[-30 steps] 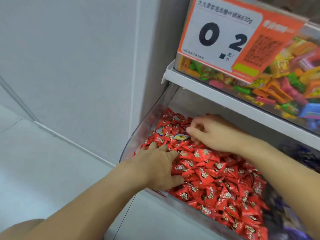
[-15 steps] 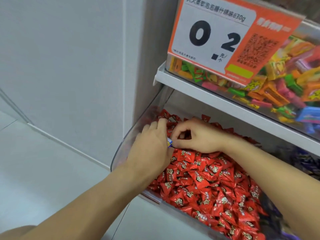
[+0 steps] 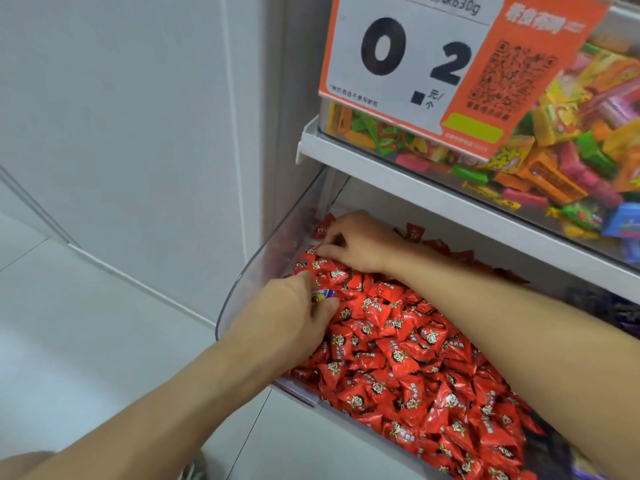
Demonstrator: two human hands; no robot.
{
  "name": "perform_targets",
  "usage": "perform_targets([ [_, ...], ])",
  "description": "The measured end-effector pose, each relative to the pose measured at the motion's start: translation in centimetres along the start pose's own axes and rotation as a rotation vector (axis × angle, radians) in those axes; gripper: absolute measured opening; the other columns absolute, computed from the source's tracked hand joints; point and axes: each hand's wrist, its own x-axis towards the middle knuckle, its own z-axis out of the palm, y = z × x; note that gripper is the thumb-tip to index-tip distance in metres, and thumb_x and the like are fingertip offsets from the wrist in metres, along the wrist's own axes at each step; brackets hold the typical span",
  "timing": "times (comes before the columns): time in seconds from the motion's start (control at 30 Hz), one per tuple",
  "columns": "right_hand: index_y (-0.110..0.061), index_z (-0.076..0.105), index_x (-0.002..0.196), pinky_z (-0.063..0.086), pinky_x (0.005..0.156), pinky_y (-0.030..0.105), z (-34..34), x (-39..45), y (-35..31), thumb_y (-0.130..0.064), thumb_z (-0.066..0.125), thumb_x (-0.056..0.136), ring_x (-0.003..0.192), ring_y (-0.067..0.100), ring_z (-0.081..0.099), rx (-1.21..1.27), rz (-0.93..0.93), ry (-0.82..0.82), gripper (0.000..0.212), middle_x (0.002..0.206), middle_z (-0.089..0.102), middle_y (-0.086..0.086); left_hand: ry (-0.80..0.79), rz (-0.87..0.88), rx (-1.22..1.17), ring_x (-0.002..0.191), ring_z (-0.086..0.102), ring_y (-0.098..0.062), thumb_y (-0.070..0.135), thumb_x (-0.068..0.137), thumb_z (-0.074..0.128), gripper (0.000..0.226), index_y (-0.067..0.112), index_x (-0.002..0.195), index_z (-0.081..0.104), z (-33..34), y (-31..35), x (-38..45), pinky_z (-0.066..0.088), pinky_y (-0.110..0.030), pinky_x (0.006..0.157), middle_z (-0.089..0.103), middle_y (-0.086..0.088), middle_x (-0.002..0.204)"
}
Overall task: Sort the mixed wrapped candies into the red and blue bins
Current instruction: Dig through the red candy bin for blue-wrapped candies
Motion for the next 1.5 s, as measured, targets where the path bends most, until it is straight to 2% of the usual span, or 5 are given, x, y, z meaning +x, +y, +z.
perform_targets([
  [0.17,-0.019,0.075,0.102,0.032,0.054,0.003,-0.3,-0.6,-0.5,-0.025,0.083,0.079,0.065,-0.004,0.047,-0.012,-0.036,-0.099,0.025,0.084,0.055,-0.015,-0.022,0.005,0.052,0.063,0.045,-0.014,0.053,0.095,0.049,0.033,0.021,0.093,0.052,0.0,0.4,0.0,0.034,-0.03,0.059,0.046,0.007,0.066],
  [0.47,-0.015,0.074,0.108,0.035,0.071,0.023,-0.1,0.4,-0.4,-0.022,0.075,0.086,0.1,0.019,0.06,-0.106,-0.053,-0.122,0.023,0.099,0.055,-0.005,0.013,-0.014,-0.032,0.069,0.047,-0.014,0.05,0.096,0.047,0.031,0.021,0.088,0.05,-0.6,0.1,0.2,0.033,-0.029,0.062,0.05,0.006,0.077],
  [0.87,-0.008,0.072,0.09,0.061,0.071,0.035,-3.9,-12.0,-5.4,-0.01,0.083,0.078,0.071,0.022,0.074,0.815,0.157,0.041,0.016,0.076,0.075,0.008,-0.125,-0.097,-0.641,0.066,0.069,-0.015,0.055,0.099,0.037,0.041,0.021,0.096,0.059,-1.4,2.4,-0.6,0.056,-0.034,0.074,0.072,-0.003,0.071],
  [1.3,-0.034,0.069,0.12,0.045,0.09,0.031,-2.9,-14.7,0.5,-0.051,0.067,0.089,0.105,0.013,0.057,-0.054,0.187,0.009,0.035,0.113,0.063,-0.007,-0.067,0.181,-0.05,0.055,0.045,-0.01,0.049,0.097,0.049,0.042,0.018,0.07,0.046,-2.3,2.2,-1.7,0.032,-0.024,0.051,0.049,0.003,0.06],
  [1.5,-0.036,0.071,0.118,0.043,0.086,0.029,-4.4,-15.5,0.7,-0.053,0.065,0.088,0.104,0.015,0.055,-0.193,0.222,-0.176,0.035,0.113,0.055,-0.005,-0.235,0.418,0.087,0.099,0.054,-0.02,0.024,0.102,0.049,0.035,0.03,0.136,0.053,0.4,3.1,0.2,0.041,-0.028,0.088,0.057,-0.006,0.108],
])
